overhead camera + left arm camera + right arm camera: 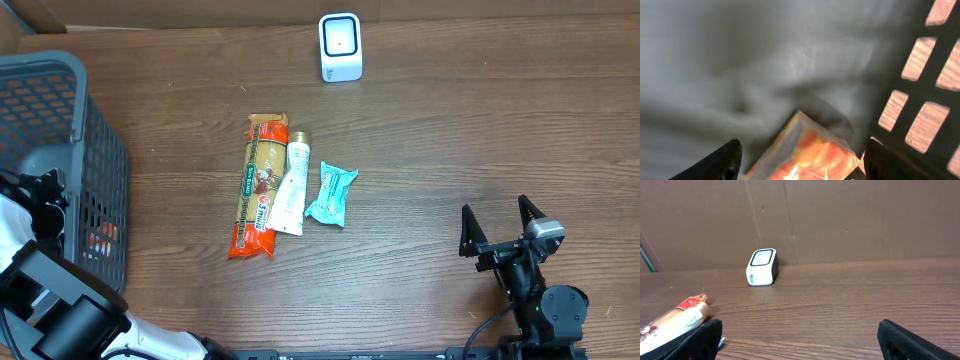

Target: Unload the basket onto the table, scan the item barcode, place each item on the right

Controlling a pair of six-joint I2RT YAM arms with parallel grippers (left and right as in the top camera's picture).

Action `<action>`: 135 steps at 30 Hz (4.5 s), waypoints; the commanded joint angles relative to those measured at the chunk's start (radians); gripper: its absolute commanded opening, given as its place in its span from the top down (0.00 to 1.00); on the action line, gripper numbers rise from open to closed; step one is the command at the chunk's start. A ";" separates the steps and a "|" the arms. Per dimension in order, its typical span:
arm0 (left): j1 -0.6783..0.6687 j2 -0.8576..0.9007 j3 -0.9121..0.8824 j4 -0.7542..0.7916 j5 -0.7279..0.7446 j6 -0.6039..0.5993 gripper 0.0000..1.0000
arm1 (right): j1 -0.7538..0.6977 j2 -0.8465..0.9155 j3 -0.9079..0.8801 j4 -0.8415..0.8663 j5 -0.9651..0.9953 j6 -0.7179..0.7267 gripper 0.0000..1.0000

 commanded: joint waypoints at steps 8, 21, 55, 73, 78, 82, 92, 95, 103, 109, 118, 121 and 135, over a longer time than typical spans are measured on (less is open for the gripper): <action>-0.007 0.023 -0.158 0.097 0.042 0.041 0.64 | 0.008 -0.012 -0.011 0.003 0.010 0.002 0.00; -0.006 0.022 0.063 -0.068 -0.021 -0.063 0.96 | 0.008 -0.012 -0.011 0.003 0.010 0.002 0.00; -0.943 -0.068 0.959 -0.672 0.158 -0.386 0.96 | 0.008 -0.012 -0.011 0.003 0.010 0.002 0.00; -1.445 -0.065 0.183 0.061 0.061 -0.643 0.96 | 0.008 -0.012 -0.011 0.003 0.010 0.002 0.00; -1.483 -0.047 0.132 0.124 0.055 -0.671 0.96 | 0.008 -0.012 -0.011 0.003 0.010 0.002 0.00; -1.507 -0.018 0.090 0.165 0.034 -0.718 0.96 | 0.008 -0.012 -0.011 0.003 0.010 0.002 0.00; -1.514 0.037 0.042 0.203 0.033 -0.745 0.96 | 0.008 -0.012 -0.011 0.003 0.010 0.002 0.00; -1.514 0.053 0.039 0.214 0.034 -0.745 0.96 | 0.008 -0.012 -0.011 0.003 0.010 0.002 0.00; -1.512 0.056 0.039 0.216 0.035 -0.753 0.26 | 0.008 -0.012 -0.011 0.003 0.010 0.002 0.00; -1.491 0.045 0.103 0.169 0.036 -0.736 0.00 | 0.008 -0.012 -0.011 0.003 0.010 0.002 0.00; -1.374 -0.071 0.505 -0.196 -0.115 -0.600 0.00 | 0.008 -0.012 -0.011 0.003 0.010 0.002 0.00; -1.313 -0.112 0.635 -0.333 -0.179 -0.558 0.00 | 0.008 -0.012 -0.011 0.003 0.010 0.002 0.00; -0.948 -0.266 0.781 -0.618 -0.278 -0.432 0.00 | 0.008 -0.012 -0.011 0.003 0.010 0.002 0.00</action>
